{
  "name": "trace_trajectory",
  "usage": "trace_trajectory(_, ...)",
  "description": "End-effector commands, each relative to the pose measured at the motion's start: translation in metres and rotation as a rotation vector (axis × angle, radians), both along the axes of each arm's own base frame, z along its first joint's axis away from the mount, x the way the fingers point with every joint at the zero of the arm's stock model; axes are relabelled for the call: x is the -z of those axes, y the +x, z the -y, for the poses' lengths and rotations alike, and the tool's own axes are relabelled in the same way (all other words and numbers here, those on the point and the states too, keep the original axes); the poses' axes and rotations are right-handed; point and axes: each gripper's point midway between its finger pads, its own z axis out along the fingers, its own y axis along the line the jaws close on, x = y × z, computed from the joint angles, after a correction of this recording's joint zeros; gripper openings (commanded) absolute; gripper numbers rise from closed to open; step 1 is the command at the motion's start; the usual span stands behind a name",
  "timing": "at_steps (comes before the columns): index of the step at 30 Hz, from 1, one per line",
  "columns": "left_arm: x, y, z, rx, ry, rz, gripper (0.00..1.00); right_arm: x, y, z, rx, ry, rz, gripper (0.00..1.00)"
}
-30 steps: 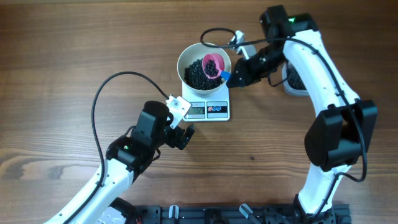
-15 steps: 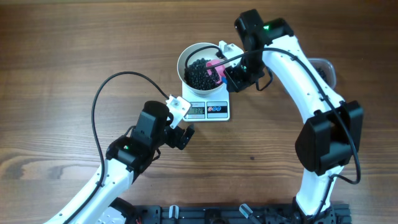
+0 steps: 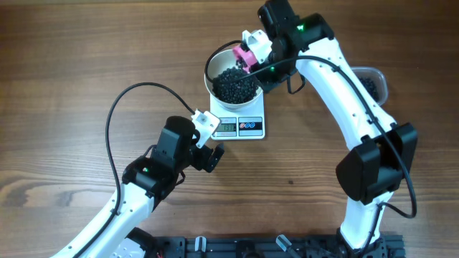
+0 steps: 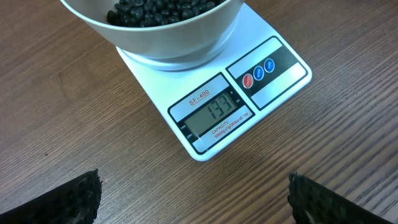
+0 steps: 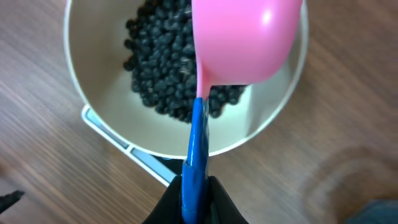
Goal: Scoop item into bowl and weigh 150g on scale
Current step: 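Carry the scoop over the white bowl and pour beans in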
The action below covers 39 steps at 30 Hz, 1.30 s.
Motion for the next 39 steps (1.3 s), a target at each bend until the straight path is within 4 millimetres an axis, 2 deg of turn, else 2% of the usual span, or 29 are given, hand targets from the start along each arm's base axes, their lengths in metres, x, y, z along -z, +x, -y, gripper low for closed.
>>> trace_trajectory(1, 0.001, 0.001, -0.004, -0.01, 0.008, 0.001, 1.0, -0.009, 0.008, 0.003, -0.009, -0.09, 0.083, 0.04)
trace_trajectory(11, 0.001, 0.001, -0.004, -0.01, 0.008, 0.001, 1.0, -0.016, 0.004, -0.008, -0.104, -0.263, 0.196, 0.04)
trace_trajectory(17, 0.001, 0.001, -0.004, -0.01, 0.008, 0.001, 1.0, -0.017, 0.005, -0.01, -0.1, -0.252, 0.202, 0.04)
trace_trajectory(21, 0.001, 0.001, -0.004, -0.01, 0.008, 0.001, 1.0, -0.016, 0.005, -0.01, -0.083, -0.18, 0.167, 0.04)
trace_trajectory(25, 0.001, 0.001, -0.004, -0.01, 0.008, 0.001, 1.0, -0.025, 0.008, -0.001, -0.035, -0.091, 0.142, 0.04)
trace_trajectory(34, 0.001, 0.001, -0.004, -0.01, 0.008, 0.001, 1.0, -0.076, 0.019, 0.039, 0.116, 0.171, 0.155, 0.04)
trace_trajectory(39, 0.001, 0.001, -0.004, -0.01, 0.008, 0.001, 1.0, -0.087, 0.025, 0.06, 0.186, 0.221, 0.158, 0.04)
